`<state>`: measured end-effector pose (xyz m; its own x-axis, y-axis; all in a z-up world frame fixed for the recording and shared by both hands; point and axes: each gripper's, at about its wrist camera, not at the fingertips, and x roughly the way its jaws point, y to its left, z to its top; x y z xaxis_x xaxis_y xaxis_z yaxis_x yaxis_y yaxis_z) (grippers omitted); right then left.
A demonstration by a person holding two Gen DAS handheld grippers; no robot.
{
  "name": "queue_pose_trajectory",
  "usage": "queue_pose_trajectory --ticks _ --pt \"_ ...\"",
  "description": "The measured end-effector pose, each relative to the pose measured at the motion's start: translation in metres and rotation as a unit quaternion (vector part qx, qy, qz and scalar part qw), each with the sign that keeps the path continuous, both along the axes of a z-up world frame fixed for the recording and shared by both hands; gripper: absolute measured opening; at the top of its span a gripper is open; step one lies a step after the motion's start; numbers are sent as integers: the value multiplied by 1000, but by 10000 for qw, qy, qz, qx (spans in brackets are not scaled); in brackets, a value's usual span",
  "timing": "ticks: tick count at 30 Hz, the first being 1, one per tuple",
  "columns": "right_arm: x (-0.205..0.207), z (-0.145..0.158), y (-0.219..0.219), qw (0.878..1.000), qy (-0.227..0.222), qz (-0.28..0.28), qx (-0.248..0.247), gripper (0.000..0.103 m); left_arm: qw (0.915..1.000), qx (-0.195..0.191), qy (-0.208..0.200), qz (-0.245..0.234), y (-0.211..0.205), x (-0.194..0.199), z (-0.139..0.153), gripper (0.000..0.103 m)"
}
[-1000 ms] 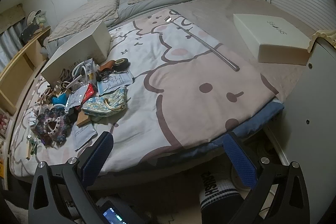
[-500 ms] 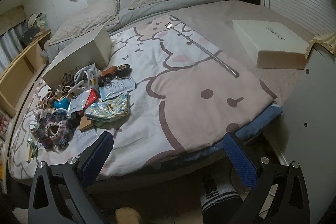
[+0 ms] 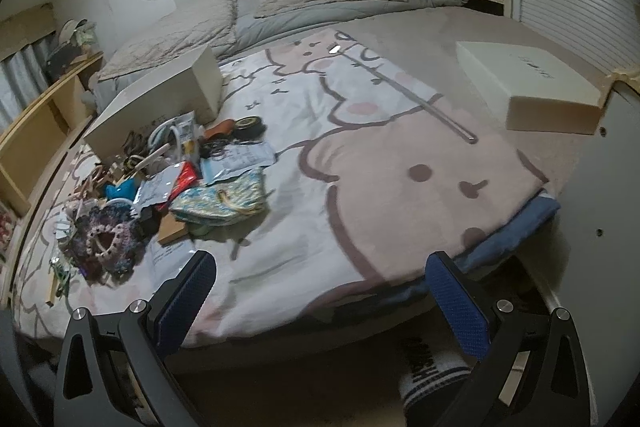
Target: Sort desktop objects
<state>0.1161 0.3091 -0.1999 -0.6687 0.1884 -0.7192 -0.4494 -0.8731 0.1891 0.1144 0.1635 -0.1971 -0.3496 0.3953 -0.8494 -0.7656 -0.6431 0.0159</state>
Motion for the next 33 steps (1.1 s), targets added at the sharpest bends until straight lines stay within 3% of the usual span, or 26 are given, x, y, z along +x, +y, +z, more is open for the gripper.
queue_pose_trajectory --ticks 6,8,16,23,30,33 --pt "-12 1 -28 9983 284 509 53 103 9961 172 142 855 -42 -39 15 68" --pt "-22 2 -40 9950 407 909 -2 103 9931 242 160 1136 -55 -51 18 68" --pt "-69 -15 -82 9813 332 1895 55 103 9779 207 123 2077 -95 -87 7 68" --pt "-102 -48 -116 9630 -225 2614 614 103 9671 111 63 2541 -115 -107 -5 68" --pt "-124 -70 -122 9609 -515 2676 490 103 9623 97 260 2705 -117 -111 -10 70" --pt "-124 -68 -126 9585 -422 2759 581 87 9605 44 398 2755 -116 -112 -13 71"
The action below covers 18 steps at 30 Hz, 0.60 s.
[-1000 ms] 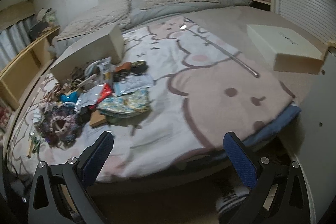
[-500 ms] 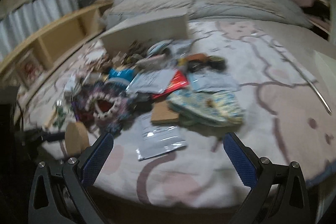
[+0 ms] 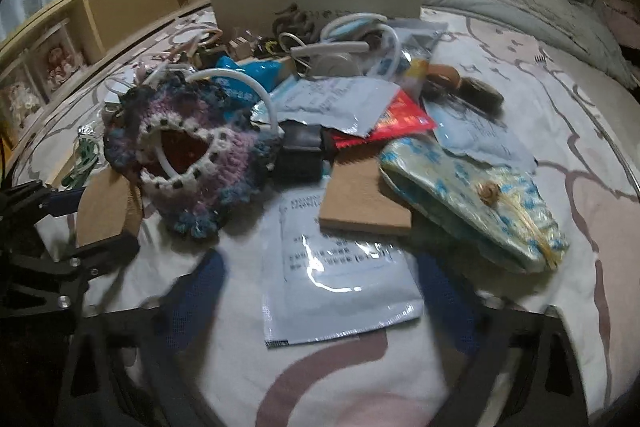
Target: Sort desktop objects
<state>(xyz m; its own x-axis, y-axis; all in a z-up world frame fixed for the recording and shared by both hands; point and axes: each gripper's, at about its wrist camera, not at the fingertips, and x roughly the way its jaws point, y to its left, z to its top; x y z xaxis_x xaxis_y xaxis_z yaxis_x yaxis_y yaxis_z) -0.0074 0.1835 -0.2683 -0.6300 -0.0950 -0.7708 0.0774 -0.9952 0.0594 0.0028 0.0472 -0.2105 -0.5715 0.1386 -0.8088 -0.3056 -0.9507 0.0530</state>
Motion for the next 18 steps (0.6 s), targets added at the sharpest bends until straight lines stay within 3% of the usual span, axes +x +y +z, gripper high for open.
queue_pose_trajectory --ticks 3,10,15,17,18 --pt "4 2 0 9998 62 108 131 68 10000 18 15 54 -1 -1 -3 72" --pt "21 6 1 9984 6 492 290 55 9996 174 -7 222 -4 -3 -3 72" --pt "35 9 10 9959 -121 687 574 58 9994 194 20 298 -4 -2 -3 74" --pt "40 9 14 9940 -132 577 922 81 9992 217 31 348 -5 -1 -4 79" --pt "43 10 17 9927 -88 486 1097 86 9990 238 35 379 -5 -2 -5 81"
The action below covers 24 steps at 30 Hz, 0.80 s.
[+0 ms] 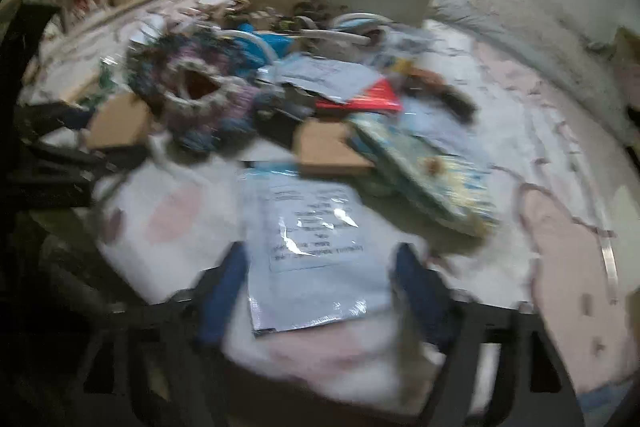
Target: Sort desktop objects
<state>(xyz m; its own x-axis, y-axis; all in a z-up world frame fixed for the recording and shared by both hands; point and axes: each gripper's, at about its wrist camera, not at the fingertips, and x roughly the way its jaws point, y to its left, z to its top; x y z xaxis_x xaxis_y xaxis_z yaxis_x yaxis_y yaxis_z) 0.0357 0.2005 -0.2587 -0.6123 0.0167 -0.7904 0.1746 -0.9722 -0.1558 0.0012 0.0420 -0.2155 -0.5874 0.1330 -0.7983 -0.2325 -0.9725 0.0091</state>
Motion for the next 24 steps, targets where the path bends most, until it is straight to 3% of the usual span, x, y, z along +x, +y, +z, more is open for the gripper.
queue_pose_trajectory --ticks 12,17,19,24 --pt "-4 8 55 9937 44 -1116 -73 89 9993 284 112 204 -4 1 -6 93" --pt "4 21 55 9915 -32 -882 -955 90 9990 346 150 229 -3 2 -8 97" --pt "0 24 49 9886 58 -892 -1214 98 9984 455 91 309 -5 0 -8 101" --pt "-21 20 29 9899 163 -919 -1069 100 9982 430 197 357 -1 2 -11 103"
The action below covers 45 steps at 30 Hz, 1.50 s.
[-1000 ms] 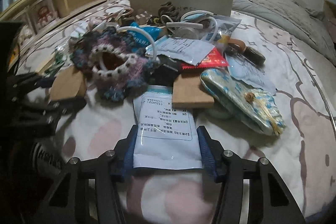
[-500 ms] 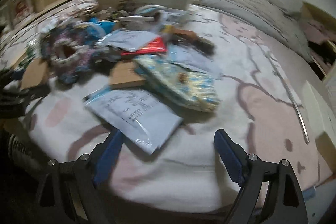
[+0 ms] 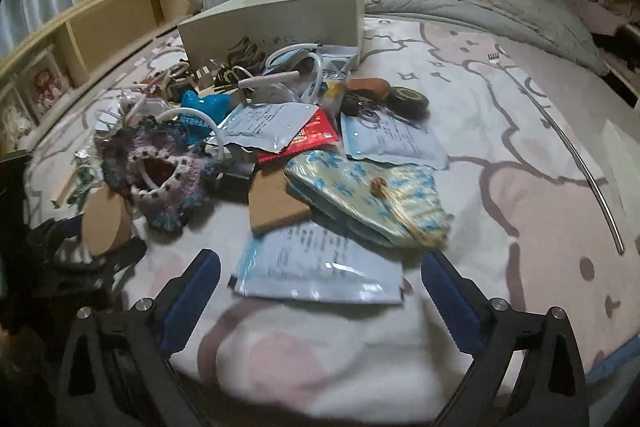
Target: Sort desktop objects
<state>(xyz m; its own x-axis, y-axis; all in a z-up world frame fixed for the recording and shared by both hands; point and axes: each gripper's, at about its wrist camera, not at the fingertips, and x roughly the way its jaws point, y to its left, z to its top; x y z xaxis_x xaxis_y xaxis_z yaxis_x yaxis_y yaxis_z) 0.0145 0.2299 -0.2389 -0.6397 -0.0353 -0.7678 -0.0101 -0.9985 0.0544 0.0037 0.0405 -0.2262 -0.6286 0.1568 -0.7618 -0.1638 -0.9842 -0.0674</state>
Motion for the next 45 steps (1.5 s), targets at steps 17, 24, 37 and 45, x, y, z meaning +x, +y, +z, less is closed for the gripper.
queue_pose_trajectory --ticks 17,24,37,45 --pt "-30 -34 -15 9970 -398 -577 338 103 9999 4 91 57 -1 0 -1 103" --pt "-29 -35 -15 9965 -483 -587 342 102 10000 46 15 27 -1 -1 0 103" --pt "-13 -27 -19 9980 -284 -454 330 78 9998 10 158 131 -5 -1 5 70" --pt "-4 -22 -23 9987 -277 -381 194 77 9999 4 100 87 -6 2 8 69"
